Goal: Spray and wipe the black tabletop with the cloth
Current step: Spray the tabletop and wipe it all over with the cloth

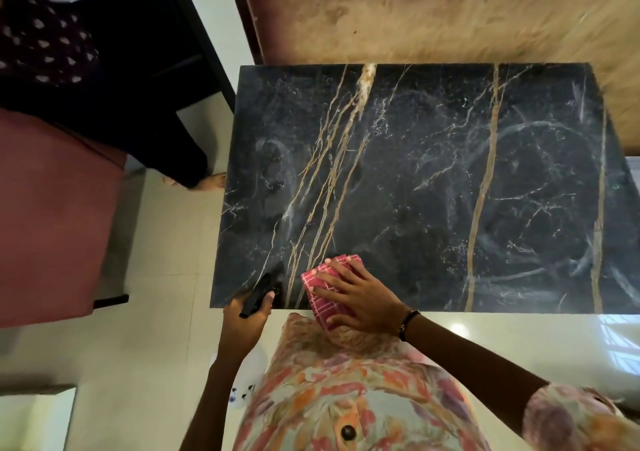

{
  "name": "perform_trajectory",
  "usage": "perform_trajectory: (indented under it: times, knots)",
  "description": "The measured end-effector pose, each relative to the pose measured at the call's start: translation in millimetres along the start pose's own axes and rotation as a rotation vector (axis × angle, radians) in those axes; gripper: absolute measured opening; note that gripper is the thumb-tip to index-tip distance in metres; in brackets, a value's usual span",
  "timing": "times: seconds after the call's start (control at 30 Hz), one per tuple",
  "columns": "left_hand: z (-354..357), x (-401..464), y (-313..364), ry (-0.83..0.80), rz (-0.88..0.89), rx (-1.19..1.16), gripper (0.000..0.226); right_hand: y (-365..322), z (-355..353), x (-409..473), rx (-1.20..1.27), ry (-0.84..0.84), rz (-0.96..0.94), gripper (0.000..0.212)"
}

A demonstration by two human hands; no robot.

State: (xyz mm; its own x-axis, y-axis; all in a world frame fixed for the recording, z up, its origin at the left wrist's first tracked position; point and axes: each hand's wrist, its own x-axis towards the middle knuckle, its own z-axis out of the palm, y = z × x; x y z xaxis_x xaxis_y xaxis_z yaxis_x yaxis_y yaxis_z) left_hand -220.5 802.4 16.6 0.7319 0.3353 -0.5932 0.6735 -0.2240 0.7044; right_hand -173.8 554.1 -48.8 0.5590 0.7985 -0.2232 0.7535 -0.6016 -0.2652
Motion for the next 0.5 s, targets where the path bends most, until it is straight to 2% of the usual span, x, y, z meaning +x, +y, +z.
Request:
perform_trajectory:
  times: [0.13, 0.37, 0.5]
  knots:
    - [-15, -3, -12, 0.039, 0.005, -0.019, 0.012, 2, 2, 18, -0.004, -0.015, -0.015, 0.064]
    - [-40, -5, -28, 0.148, -0.020, -0.052, 0.027, -38, -12, 105, 0.028, -0.002, -0.036, 0.066]
    - [-52, -2, -31, 0.169, -0.030, -0.051, 0.031, -72, 0, 122, 0.036, 0.005, -0.168, 0.063]
